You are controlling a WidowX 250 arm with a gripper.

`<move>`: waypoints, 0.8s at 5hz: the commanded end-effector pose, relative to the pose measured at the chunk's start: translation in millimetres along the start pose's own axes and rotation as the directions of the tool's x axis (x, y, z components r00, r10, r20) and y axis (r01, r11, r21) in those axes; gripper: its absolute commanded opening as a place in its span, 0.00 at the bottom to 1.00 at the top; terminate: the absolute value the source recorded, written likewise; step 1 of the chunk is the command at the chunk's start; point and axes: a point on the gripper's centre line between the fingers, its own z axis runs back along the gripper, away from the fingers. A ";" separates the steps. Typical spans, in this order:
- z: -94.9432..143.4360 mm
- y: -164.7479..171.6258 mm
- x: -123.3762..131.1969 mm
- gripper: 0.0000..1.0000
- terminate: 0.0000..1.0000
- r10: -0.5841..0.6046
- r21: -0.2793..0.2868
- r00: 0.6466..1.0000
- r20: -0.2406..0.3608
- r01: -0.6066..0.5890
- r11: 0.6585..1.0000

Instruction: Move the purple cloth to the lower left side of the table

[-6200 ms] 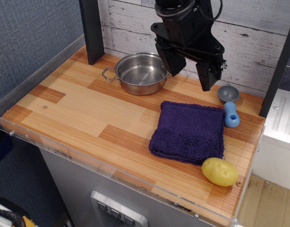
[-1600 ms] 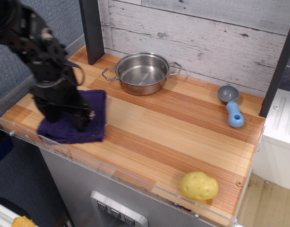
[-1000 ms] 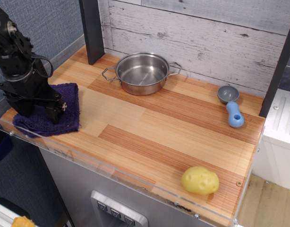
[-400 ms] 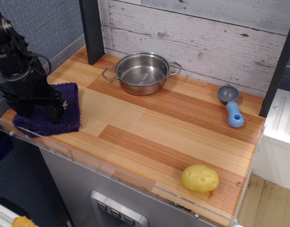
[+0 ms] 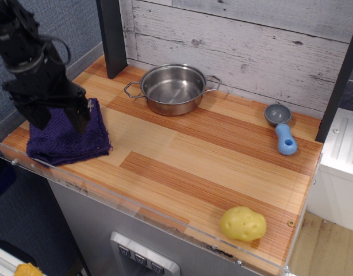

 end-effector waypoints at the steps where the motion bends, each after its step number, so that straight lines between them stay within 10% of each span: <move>1: 56.3 -10.2 6.6 1.00 0.00 -0.003 0.009 0.995 0.099 0.003 1.000; 4: 75.4 -14.9 11.9 1.00 0.00 -0.001 -0.002 0.992 0.122 0.001 1.000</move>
